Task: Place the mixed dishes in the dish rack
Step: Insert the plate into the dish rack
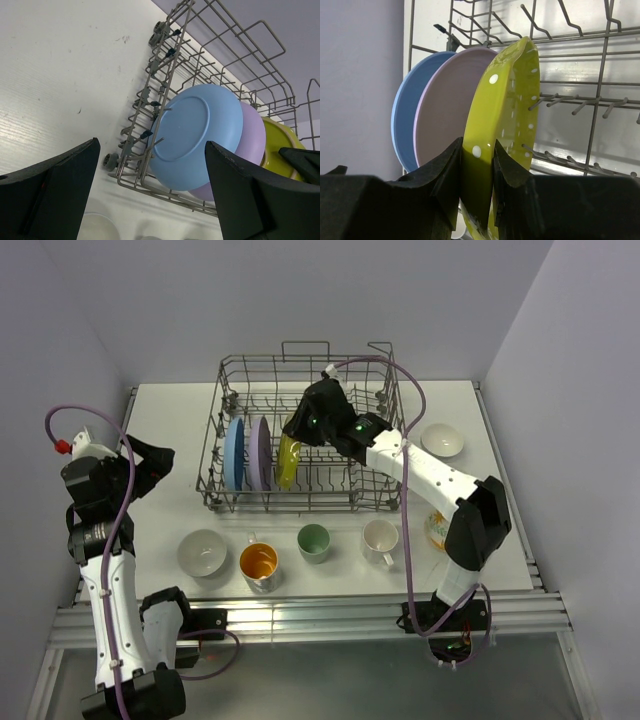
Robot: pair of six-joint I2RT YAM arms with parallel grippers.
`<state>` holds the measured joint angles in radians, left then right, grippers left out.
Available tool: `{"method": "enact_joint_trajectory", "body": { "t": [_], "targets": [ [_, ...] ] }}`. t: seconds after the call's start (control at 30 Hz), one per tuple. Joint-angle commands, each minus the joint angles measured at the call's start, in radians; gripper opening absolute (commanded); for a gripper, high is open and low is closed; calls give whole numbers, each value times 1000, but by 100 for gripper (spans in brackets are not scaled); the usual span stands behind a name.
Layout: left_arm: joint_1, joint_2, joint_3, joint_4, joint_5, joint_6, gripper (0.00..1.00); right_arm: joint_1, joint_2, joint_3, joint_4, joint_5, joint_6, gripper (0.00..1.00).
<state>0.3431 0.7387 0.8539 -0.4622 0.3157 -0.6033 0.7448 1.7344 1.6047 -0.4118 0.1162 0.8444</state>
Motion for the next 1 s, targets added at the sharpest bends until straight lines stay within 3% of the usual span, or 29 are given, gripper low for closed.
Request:
{"method": "enact_joint_trajectory", "body": {
  "t": [0.0,0.3,0.53,0.7,0.97],
  "targets": [
    [-1,-19,8,11,0,16,93,-7,-6,-48,80,-39,-7,10],
    [-1,-22,14,8,0,11,93,-24,-16,-54,77,-104,21,11],
    [-1,-25,14,3,2,11,93,-38,-3,-81,97,-110,33,20],
    [-1,-24,13,5,0,11,93,-44,33,-43,87,-112,1,20],
    [-1,-9,14,14,3,4,93,-15,74,36,56,-125,-57,32]
  ]
}}
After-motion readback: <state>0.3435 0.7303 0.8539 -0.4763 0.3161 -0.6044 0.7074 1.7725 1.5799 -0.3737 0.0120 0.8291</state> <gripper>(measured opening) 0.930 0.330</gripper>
